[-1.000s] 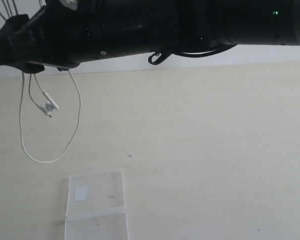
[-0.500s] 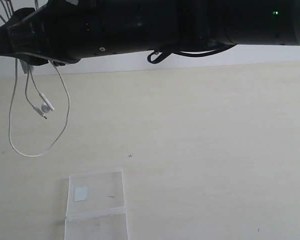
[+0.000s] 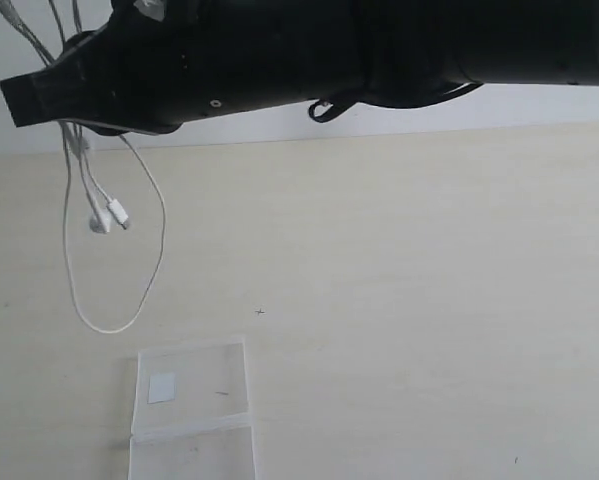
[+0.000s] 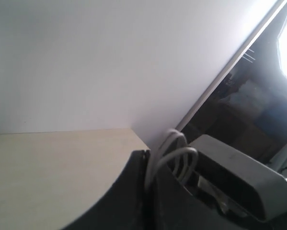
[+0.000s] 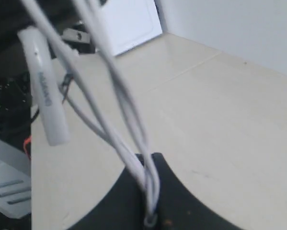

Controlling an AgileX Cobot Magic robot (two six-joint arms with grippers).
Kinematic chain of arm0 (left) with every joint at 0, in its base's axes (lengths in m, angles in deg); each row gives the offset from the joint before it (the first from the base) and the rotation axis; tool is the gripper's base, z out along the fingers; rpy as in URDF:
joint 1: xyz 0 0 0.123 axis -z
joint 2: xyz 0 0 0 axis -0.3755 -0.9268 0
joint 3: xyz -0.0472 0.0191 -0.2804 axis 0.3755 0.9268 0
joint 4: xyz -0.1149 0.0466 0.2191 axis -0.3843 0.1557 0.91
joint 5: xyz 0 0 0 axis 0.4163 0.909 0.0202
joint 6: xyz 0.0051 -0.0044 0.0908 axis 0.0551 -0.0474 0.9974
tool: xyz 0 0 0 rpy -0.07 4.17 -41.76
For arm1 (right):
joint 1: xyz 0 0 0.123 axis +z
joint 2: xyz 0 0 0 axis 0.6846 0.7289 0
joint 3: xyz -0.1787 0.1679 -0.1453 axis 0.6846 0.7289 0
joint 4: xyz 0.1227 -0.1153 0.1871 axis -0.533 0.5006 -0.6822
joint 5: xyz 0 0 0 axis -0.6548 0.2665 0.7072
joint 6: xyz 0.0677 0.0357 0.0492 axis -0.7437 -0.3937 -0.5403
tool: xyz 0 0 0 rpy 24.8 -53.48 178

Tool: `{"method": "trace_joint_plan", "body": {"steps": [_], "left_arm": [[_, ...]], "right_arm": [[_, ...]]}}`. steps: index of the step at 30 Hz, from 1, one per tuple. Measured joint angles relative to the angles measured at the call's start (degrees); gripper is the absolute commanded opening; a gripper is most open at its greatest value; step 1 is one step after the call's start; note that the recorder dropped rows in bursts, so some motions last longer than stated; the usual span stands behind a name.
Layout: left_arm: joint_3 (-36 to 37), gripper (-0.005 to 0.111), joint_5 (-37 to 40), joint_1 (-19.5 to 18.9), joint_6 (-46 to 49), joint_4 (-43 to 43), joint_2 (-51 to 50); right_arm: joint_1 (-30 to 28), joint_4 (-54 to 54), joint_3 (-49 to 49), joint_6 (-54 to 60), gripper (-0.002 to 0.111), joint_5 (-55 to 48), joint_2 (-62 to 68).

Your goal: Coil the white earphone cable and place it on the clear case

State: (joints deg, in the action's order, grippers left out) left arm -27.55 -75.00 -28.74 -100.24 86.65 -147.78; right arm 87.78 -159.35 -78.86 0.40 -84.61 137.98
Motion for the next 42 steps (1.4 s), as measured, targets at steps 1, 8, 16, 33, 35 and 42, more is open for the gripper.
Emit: {"method": "trace_joint_plan", "body": {"steps": [1, 8, 16, 33, 35, 42], "left_arm": [[0.0, 0.000, 0.3, 0.0, 0.0, 0.8, 0.0], [0.1, 0.000, 2.2, 0.0, 0.0, 2.4, 0.7], [0.1, 0.000, 3.4, 0.0, -0.6, 5.1, 0.7], [0.1, 0.000, 4.0, 0.0, -3.5, 12.5, 0.7], [0.1, 0.000, 4.0, 0.0, -3.8, 13.9, 0.7], [0.7, 0.000, 4.0, 0.0, -3.9, 15.9, 0.7]], "right_arm": [[0.1, 3.8, 0.0, -2.8, 0.000, 0.9, -0.3], [0.2, 30.7, 0.0, -24.1, 0.000, 4.0, -3.3], [0.2, 49.9, 0.0, -37.9, 0.000, 3.8, -6.1], [0.3, 67.1, 0.0, -49.4, 0.000, 3.0, -7.6], [0.3, 69.4, 0.0, -51.0, 0.000, 3.0, -8.2], [0.7, 77.1, 0.0, -55.4, 0.000, 2.5, -11.3]]}}
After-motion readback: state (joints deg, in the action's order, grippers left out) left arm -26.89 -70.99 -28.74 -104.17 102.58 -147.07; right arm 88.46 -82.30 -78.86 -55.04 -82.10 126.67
